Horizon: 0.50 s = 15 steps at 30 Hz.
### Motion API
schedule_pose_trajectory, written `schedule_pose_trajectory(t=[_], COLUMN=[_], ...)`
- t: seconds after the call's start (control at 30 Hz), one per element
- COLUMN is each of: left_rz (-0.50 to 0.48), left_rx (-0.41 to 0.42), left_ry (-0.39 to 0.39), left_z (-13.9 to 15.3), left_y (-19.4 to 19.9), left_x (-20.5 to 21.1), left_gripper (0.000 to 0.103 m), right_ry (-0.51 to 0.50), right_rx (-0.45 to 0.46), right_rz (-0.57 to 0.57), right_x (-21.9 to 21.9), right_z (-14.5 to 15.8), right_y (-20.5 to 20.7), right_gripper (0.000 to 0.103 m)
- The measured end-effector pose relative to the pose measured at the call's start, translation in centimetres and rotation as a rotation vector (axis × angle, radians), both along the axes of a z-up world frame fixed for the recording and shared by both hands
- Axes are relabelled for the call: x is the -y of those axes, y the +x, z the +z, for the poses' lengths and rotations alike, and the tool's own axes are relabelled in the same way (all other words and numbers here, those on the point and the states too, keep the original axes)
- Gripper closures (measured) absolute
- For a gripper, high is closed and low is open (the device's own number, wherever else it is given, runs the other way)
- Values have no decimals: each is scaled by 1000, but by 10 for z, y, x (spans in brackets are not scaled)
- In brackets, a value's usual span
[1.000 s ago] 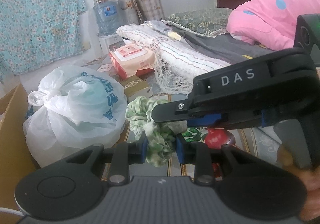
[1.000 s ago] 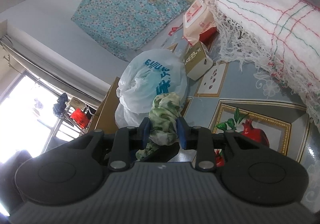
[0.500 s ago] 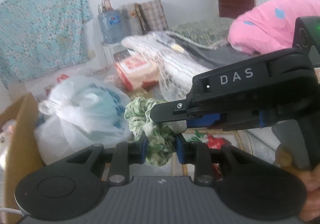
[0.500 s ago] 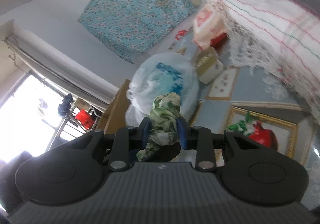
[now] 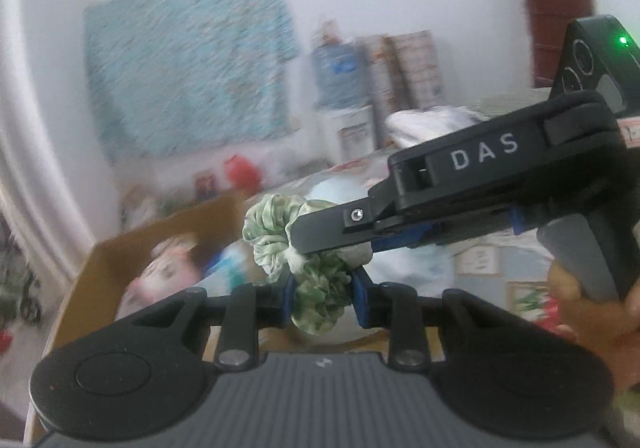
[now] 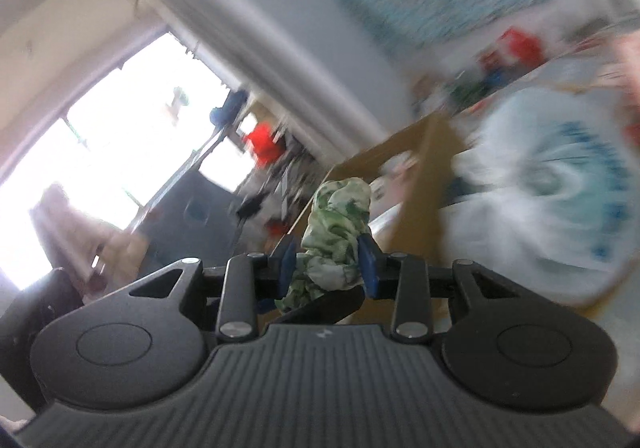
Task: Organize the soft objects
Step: 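Carry the green scrunchie over the box with the right tool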
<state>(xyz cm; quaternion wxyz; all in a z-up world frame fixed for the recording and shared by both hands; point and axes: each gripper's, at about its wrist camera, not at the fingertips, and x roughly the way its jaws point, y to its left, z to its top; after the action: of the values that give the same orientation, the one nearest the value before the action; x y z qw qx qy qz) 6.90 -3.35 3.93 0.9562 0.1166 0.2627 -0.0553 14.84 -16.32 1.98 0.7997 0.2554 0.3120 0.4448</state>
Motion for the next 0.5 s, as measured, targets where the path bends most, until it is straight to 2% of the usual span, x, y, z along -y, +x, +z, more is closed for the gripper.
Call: schedule_pose_trajectory(t=[0.13,0.3,0.5], left_rz=[83,142,148], left_rx=[-89,-226,-357], left_ry=[-61,-144,-193], left_z=[4,-9,-34], left_y=[12,29,45], left_x=[-56,-110,-145], left_gripper=[73,73,73], right_ry=[-106,-273,-433], right_rx=[-37,-92,-160], right_rz=[132,251,324], right_x=[-66,-136,-178], right_z=[8,4,-13], right_y=[24,47,55], right_gripper=[68,68,68])
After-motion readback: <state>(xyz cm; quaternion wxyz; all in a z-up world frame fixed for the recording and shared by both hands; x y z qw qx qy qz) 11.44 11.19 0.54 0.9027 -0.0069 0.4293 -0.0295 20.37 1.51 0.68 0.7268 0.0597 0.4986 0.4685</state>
